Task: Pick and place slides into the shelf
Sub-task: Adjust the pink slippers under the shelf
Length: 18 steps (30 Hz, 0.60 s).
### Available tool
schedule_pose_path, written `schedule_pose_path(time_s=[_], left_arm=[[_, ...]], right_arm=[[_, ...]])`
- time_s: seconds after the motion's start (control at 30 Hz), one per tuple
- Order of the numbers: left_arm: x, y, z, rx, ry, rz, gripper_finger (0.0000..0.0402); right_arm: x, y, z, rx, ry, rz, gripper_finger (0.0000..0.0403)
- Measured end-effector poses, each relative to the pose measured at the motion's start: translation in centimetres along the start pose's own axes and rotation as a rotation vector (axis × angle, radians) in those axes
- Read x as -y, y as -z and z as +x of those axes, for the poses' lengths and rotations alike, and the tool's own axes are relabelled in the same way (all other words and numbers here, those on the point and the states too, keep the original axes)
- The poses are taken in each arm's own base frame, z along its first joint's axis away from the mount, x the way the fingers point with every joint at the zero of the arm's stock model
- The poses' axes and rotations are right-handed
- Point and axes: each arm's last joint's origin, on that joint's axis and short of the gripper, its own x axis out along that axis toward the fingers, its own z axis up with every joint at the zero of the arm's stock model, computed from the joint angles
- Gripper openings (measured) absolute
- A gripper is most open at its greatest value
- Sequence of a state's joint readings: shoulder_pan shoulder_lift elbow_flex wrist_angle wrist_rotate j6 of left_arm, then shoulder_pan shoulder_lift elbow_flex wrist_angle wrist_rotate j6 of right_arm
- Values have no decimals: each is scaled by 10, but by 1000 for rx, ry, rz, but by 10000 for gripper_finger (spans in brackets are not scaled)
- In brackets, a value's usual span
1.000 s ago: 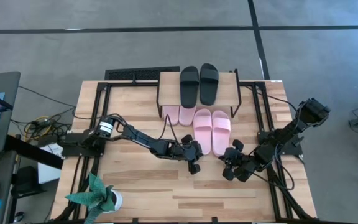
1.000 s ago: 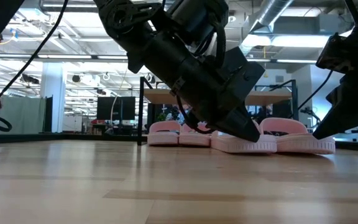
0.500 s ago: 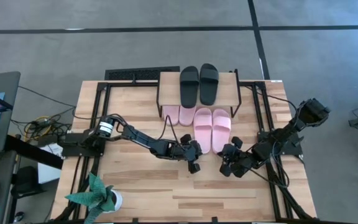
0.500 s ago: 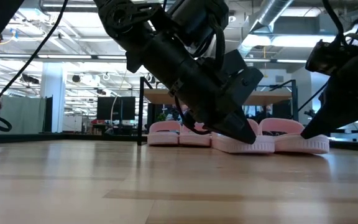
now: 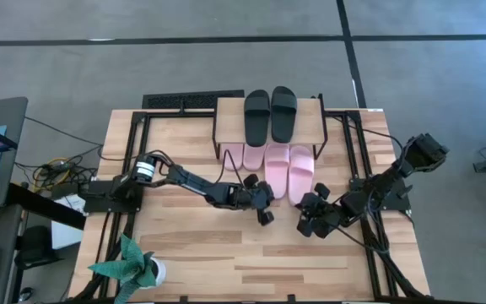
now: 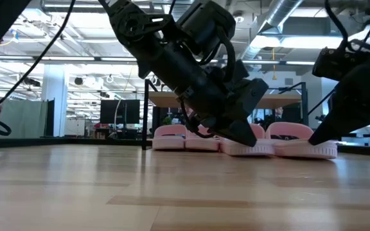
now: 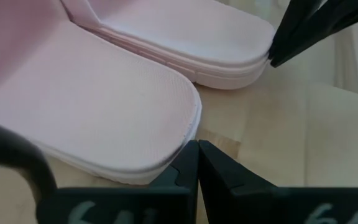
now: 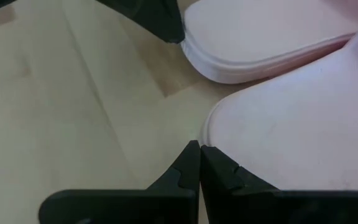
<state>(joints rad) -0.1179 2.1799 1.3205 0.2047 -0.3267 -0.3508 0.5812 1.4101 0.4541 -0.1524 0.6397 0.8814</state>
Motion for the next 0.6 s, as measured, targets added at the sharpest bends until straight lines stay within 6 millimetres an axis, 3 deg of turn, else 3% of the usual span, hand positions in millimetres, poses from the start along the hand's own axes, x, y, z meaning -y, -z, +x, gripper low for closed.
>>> schedule_pose_path(time_s=[0.6], left_arm=[[-23, -8, 7, 0, -41, -29, 0]], right_arm=[[26, -12, 16, -79, 135, 21, 0]])
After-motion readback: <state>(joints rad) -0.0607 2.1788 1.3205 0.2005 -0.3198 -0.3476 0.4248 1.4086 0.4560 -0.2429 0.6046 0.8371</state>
